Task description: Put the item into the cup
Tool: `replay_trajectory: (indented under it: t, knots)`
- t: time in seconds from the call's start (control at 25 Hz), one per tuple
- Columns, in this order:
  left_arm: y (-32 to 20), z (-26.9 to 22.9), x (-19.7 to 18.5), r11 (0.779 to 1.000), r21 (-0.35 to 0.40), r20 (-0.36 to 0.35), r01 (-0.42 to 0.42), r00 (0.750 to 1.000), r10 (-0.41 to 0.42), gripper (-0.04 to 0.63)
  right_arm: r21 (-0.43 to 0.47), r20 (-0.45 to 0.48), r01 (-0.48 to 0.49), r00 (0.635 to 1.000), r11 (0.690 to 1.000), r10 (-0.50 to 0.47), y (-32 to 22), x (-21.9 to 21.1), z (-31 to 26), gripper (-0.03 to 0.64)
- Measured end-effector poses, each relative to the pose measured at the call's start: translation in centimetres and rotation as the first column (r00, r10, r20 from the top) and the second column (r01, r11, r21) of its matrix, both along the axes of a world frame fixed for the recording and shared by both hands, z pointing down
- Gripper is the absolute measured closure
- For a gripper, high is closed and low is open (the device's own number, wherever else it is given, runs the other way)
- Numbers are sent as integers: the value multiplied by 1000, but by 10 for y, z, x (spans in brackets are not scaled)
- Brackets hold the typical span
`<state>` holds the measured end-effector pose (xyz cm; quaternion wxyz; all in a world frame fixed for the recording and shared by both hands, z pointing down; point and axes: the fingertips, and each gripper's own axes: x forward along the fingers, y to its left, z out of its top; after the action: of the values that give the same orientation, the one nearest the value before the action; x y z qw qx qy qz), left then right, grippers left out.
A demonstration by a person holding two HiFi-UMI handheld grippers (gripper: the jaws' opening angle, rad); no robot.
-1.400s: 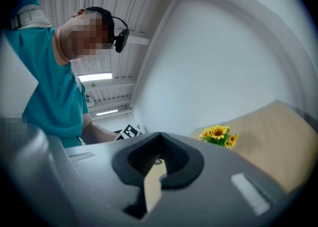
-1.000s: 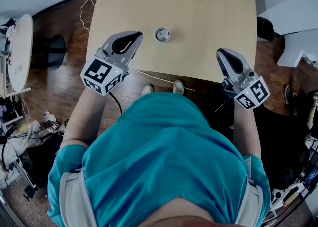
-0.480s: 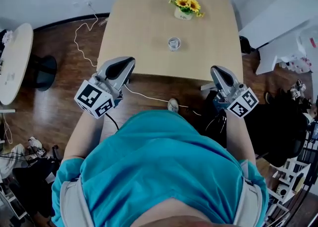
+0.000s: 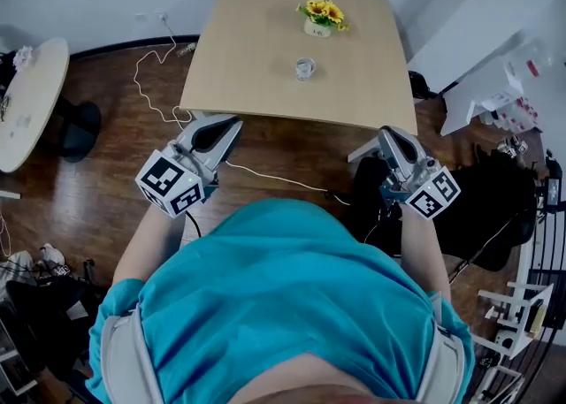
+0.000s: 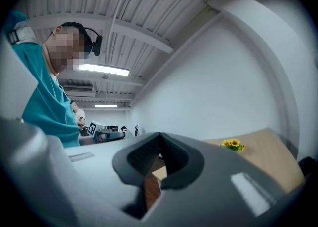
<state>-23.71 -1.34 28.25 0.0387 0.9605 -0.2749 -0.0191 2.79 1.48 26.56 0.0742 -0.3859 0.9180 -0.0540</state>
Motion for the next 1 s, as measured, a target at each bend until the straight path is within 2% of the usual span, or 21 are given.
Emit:
replay_trajectory:
  t: [0.2, 0.36, 0.48, 0.64, 1.0]
  knots:
    - [76, 7, 53, 998, -29, -28, 51, 998, -52, 591, 33, -66, 54, 997, 998, -51, 79, 44, 15, 616]
    - [138, 23, 88, 994, -91, -56, 61, 996, -66, 591, 6, -96, 102, 990, 995, -101, 139, 67, 38, 616]
    - [171, 27, 101, 993, -92, -44, 70, 996, -74, 591, -21, -74, 105, 992, 994, -106, 164, 81, 46, 617]
    - [195, 20, 93, 995, -58, -38, 78, 996, -81, 591, -22, -41, 100, 994, 995, -101, 185, 77, 46, 616]
    - [214, 15, 36, 998, 0, -53, 62, 997, -62, 591, -20, -18, 36, 999, 999, -36, 192, 25, 51, 617]
